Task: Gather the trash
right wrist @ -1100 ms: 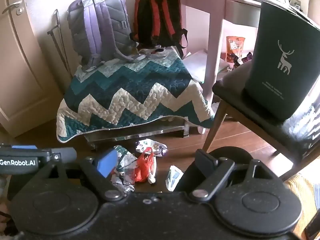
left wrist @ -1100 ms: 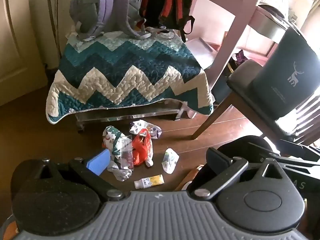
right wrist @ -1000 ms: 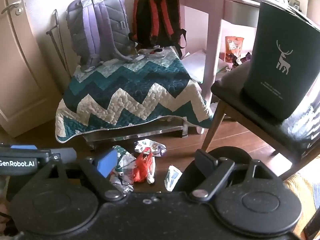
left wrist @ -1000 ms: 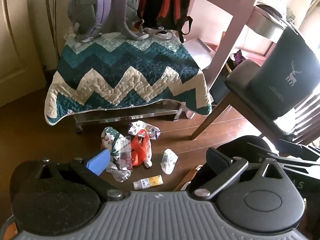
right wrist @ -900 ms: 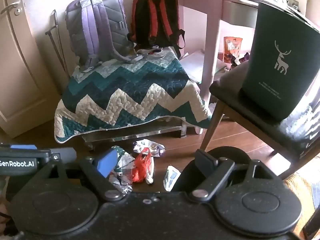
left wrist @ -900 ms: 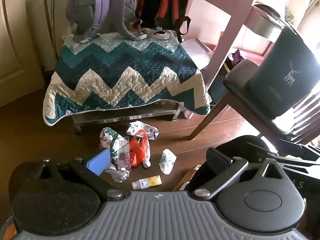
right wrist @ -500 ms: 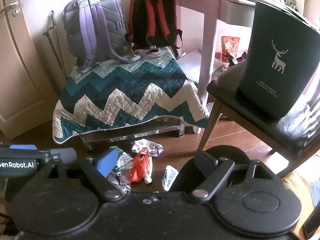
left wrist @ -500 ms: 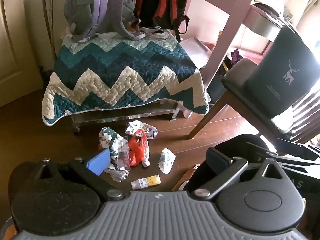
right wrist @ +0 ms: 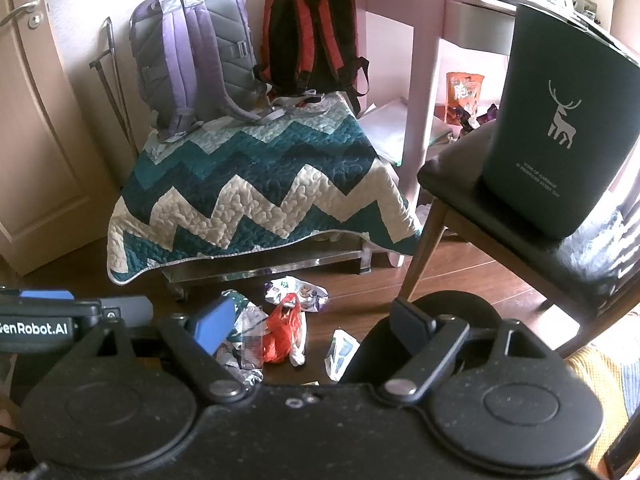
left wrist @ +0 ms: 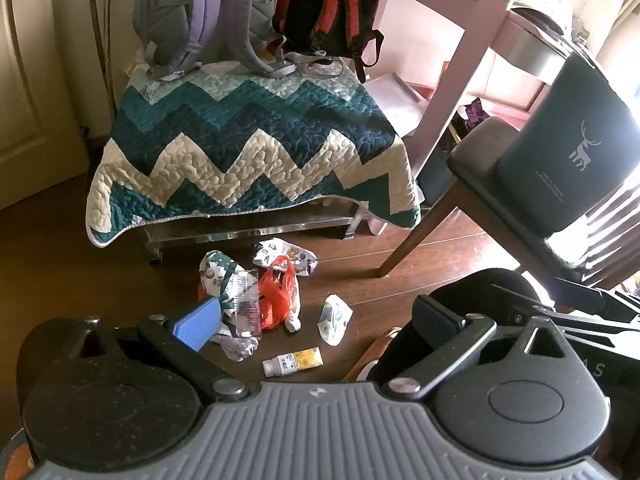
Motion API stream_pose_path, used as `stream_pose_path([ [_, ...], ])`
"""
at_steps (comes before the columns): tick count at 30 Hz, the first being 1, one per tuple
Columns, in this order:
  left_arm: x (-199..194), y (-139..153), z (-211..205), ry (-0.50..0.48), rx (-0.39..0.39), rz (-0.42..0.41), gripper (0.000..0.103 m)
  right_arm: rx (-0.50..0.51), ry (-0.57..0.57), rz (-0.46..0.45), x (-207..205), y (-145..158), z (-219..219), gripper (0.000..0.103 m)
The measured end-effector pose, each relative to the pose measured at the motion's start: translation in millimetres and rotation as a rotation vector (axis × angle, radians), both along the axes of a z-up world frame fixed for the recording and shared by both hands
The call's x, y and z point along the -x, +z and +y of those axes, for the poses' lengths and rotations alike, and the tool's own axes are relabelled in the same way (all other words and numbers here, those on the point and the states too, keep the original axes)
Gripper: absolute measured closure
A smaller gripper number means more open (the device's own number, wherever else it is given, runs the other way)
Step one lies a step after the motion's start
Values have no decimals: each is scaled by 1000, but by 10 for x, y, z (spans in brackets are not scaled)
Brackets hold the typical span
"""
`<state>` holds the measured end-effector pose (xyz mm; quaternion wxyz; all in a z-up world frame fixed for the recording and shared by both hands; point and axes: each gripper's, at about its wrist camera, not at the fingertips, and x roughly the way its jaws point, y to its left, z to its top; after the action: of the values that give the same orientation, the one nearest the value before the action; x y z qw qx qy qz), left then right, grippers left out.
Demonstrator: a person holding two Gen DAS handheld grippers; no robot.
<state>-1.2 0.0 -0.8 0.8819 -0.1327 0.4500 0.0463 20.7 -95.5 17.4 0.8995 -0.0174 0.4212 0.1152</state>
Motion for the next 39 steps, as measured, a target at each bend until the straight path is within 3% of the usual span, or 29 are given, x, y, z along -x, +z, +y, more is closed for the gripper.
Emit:
stream_pose_path([
  [39, 18, -1, 80, 5, -3, 3, 0, 3, 6, 6, 3, -22, 38, 19],
])
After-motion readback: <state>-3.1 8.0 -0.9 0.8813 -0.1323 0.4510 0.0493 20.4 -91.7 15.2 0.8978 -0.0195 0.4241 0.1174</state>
